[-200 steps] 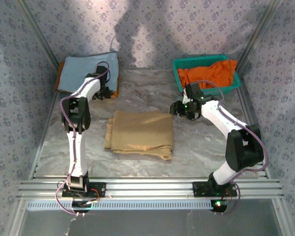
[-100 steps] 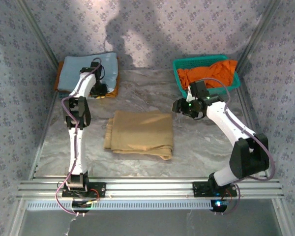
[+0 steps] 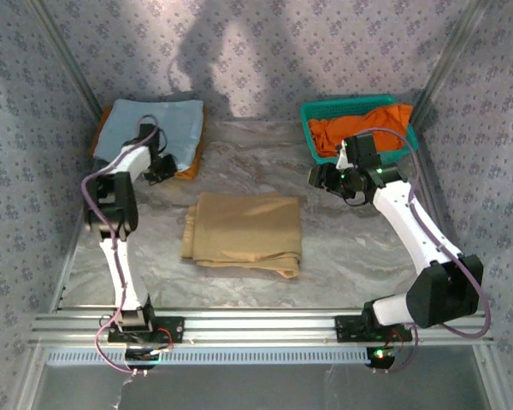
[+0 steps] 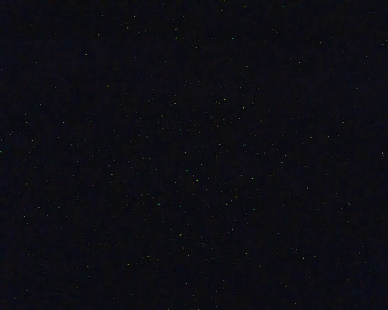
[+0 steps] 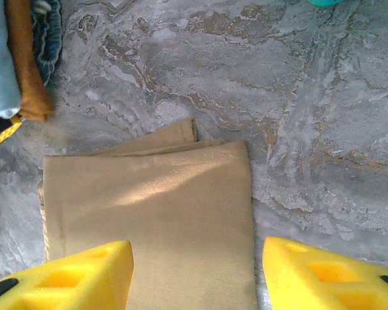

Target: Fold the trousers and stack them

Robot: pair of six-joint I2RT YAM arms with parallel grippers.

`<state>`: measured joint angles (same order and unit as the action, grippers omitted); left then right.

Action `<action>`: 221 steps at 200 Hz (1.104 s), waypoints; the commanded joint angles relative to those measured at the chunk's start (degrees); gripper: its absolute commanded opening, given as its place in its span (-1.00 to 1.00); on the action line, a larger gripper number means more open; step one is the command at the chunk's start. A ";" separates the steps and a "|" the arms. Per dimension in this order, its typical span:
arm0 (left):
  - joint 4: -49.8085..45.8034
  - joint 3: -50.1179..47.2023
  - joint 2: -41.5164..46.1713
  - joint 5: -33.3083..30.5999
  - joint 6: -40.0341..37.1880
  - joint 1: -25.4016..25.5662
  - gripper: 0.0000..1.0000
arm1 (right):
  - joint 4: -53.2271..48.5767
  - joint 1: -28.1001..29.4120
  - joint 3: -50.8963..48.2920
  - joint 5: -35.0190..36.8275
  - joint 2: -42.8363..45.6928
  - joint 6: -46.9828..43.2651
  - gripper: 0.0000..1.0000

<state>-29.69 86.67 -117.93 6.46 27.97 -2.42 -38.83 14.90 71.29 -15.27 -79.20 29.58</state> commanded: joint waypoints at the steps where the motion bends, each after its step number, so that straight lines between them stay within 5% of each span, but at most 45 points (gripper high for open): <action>1: 13.46 -8.91 7.31 12.27 10.93 -8.46 -0.48 | 0.44 1.04 1.32 -0.63 -2.28 1.07 0.15; 9: 14.03 -9.30 7.45 14.81 11.22 -9.41 -0.20 | 0.92 1.35 1.29 -0.85 -2.85 1.30 0.15; 31: 16.62 -12.11 8.96 18.24 12.81 -9.98 0.11 | 1.98 2.12 1.56 -0.95 -4.26 1.66 0.15; 68: 23.02 -18.27 13.23 16.46 14.22 -10.88 0.19 | 2.03 3.13 2.68 -1.20 -5.46 1.15 0.16; 118: 29.82 -13.48 3.42 16.89 17.53 -11.24 0.07 | 1.39 3.16 2.65 -0.93 -5.45 0.78 0.16; 161: 26.85 -13.31 0.07 10.33 20.04 -9.25 0.07 | 0.53 2.16 2.58 -0.47 -4.23 1.27 0.17; 175: 26.44 -13.39 -0.88 8.04 20.74 -8.13 -0.04 | 0.35 1.69 2.89 -0.61 -4.30 1.24 0.17; 214: 26.29 -13.38 -1.82 4.26 22.34 -5.03 -1.00 | -0.89 0.80 4.04 -0.64 -3.53 0.82 0.17; 221: 25.89 -13.37 -1.89 3.88 22.31 -4.38 -1.00 | -0.98 0.60 3.95 -0.59 -3.23 0.82 0.17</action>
<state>-1.30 72.86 -116.38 15.46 49.71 -9.13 -37.98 16.19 73.12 -15.88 -84.51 30.61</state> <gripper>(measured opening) 0.053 0.583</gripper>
